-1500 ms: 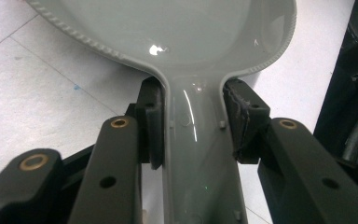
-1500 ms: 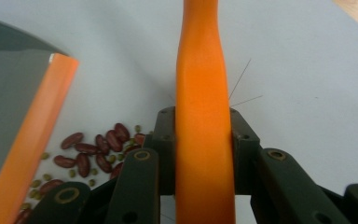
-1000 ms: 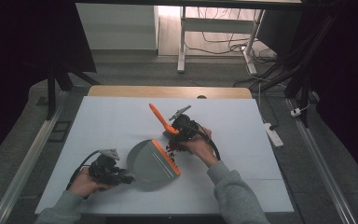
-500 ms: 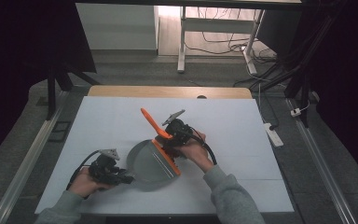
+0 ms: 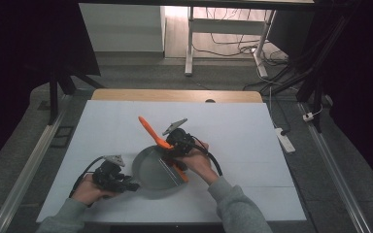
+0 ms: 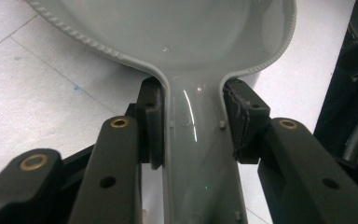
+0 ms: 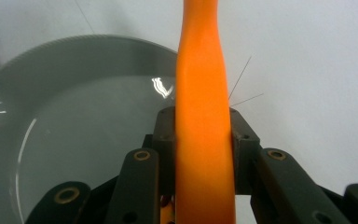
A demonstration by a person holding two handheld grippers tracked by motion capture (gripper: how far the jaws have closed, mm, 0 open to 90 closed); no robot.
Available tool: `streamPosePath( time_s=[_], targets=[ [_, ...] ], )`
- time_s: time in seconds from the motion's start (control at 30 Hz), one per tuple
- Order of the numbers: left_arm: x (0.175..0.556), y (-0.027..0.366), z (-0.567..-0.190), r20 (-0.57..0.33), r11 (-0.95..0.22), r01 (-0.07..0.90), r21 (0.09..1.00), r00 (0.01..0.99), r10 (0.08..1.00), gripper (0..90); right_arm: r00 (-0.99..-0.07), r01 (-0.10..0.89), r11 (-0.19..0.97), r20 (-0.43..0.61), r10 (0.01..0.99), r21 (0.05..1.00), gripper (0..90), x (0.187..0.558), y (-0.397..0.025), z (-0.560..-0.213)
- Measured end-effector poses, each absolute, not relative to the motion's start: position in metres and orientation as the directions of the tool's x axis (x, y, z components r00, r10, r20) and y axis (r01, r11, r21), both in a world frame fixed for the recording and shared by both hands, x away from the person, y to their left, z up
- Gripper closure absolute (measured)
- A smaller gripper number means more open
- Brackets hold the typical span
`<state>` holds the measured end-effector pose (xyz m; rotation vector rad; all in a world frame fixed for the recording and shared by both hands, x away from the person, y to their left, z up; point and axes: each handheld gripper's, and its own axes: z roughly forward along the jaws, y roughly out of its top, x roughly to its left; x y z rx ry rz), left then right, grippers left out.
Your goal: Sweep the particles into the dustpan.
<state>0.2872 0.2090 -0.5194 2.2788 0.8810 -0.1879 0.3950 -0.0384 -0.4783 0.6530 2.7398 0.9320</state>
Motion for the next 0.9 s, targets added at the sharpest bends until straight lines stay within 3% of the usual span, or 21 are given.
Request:
streamPosePath(
  time_s=[0.47, 0.7, 0.9],
  targets=[
    [0.287, 0.209, -0.520, -0.355, -0.541, 0.641, 0.544, 0.761, 0.544, 61.8, -0.928, 0.266, 0.681, -0.010, 0.372, 0.682, 70.5, 0.368, -0.018, -0.461],
    [0.287, 0.209, -0.520, -0.355, -0.542, 0.641, 0.544, 0.761, 0.543, 61.8, -0.879, 0.299, 0.646, -0.061, 0.473, 0.702, 70.5, 0.394, -0.041, -0.442],
    [0.287, 0.209, -0.520, -0.356, -0.542, 0.640, 0.544, 0.761, 0.542, 61.9, -0.828, 0.356, 0.645, -0.090, 0.553, 0.676, 70.5, 0.420, -0.056, -0.448]
  ],
)
